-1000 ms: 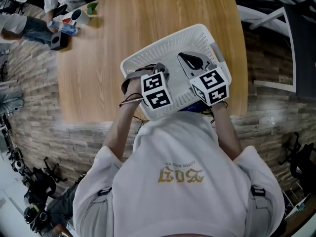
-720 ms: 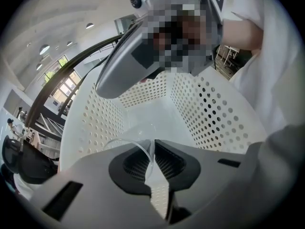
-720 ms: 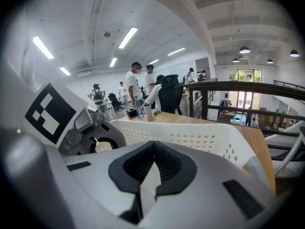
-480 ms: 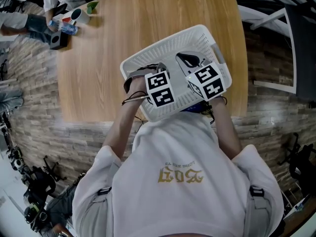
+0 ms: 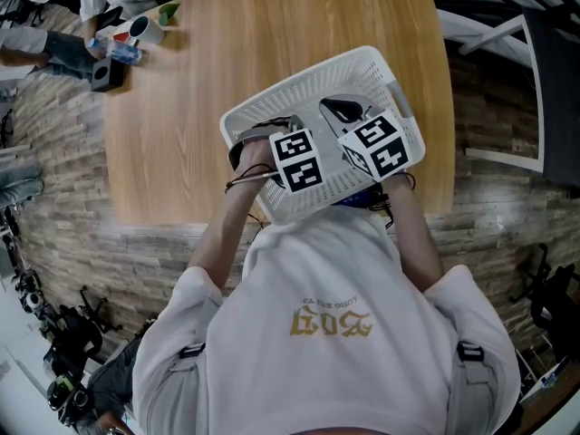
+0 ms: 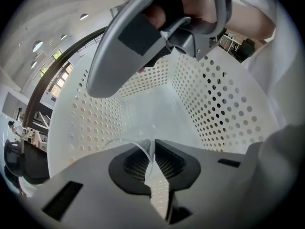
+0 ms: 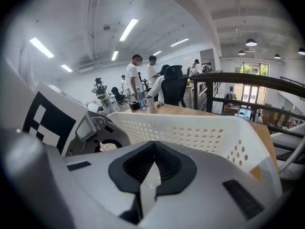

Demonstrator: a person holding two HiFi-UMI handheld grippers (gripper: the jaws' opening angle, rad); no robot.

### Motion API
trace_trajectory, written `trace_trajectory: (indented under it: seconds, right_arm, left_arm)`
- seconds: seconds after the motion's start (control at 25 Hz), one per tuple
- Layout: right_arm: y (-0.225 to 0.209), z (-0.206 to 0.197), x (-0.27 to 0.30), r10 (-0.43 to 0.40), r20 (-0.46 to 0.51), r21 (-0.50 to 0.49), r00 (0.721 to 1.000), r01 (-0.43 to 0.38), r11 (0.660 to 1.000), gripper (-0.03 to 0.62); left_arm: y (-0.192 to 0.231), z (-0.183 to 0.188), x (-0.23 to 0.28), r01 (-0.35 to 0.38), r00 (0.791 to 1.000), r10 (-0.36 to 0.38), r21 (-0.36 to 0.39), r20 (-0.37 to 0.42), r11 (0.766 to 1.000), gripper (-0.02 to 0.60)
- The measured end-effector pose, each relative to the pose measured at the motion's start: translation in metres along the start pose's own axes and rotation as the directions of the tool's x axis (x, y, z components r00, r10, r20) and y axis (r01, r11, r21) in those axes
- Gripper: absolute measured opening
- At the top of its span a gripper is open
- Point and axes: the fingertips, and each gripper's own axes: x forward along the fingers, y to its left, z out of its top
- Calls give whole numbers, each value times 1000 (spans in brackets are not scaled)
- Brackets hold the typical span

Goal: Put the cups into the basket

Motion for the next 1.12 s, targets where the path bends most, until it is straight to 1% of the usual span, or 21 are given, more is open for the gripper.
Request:
trace_trajectory:
  seconds: [0.2,0.36,0.52,1.12]
  right_arm:
    - [-4,0,5,-10,11,-34,1000,10,999,11]
    - [-6,-13,10,-22,-24,-64,999,21,998,11]
    - [-10,-13,14,-28,-23,-58,999,26,998,11]
    - [-12,-19,16,-35,-43,-47,998,33,998,11]
  left_arm:
    - [1,0,5,-1,1000,1,-15,-11,1000,32]
    - [-4,1,11,15,1000,-15,-14,-24,1000,32]
    - [1,-2,13,18,999,-18,-11,-31,1000,32]
    - [0,-10,31,25,995,-20,49,-99,998,32]
